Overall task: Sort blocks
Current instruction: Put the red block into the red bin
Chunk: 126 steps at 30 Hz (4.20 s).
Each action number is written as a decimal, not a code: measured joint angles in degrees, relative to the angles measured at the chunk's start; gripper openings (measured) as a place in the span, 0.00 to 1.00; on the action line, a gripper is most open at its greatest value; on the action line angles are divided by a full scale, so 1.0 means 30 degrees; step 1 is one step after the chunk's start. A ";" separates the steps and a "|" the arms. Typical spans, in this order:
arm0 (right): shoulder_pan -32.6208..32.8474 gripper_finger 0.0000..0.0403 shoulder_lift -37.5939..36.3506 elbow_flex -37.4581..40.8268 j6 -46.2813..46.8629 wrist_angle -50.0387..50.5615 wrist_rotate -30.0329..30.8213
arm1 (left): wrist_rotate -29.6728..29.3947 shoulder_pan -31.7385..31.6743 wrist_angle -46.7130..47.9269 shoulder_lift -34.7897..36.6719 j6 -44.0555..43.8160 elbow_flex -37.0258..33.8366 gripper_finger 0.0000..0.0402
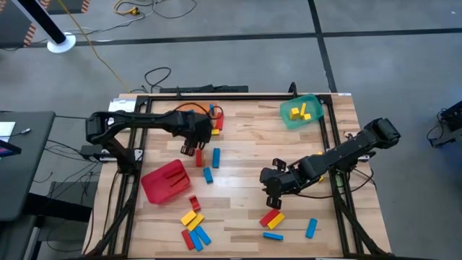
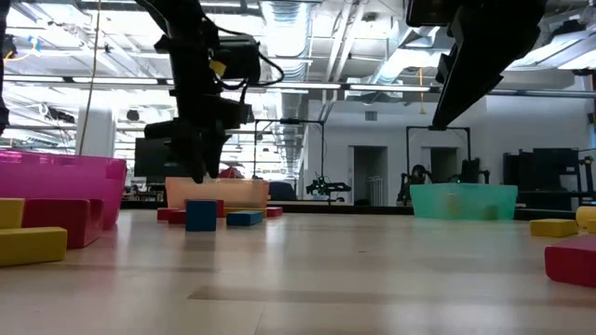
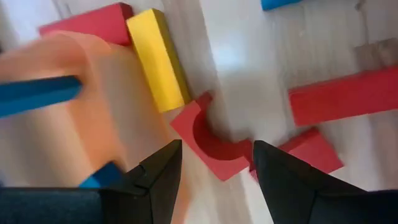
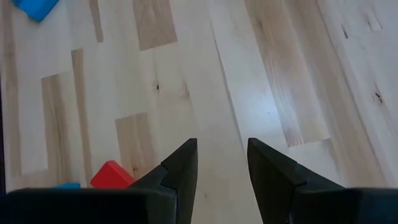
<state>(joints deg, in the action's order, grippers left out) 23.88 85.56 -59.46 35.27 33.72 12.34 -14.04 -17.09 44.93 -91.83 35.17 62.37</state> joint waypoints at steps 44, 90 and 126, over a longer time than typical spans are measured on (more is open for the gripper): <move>0.4299 0.61 0.4509 -0.0022 -0.1215 -0.4904 -0.2318 | 0.4602 0.7435 -0.2823 -0.0044 -0.2963 -0.0007 0.48; 0.2500 0.30 0.3373 -0.5100 -0.9710 -0.4488 0.2543 | 0.3033 1.0344 -0.9128 0.2397 -0.1171 -0.0022 0.48; 0.0652 0.30 0.1263 -0.5122 -2.2249 -1.4644 -0.4864 | 1.4590 0.8231 -2.1721 0.2346 -0.5858 -0.0015 0.48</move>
<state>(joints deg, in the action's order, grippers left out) 25.83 89.35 -74.83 -31.48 -10.21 -2.26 29.73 7.60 -20.24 -84.79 17.60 62.33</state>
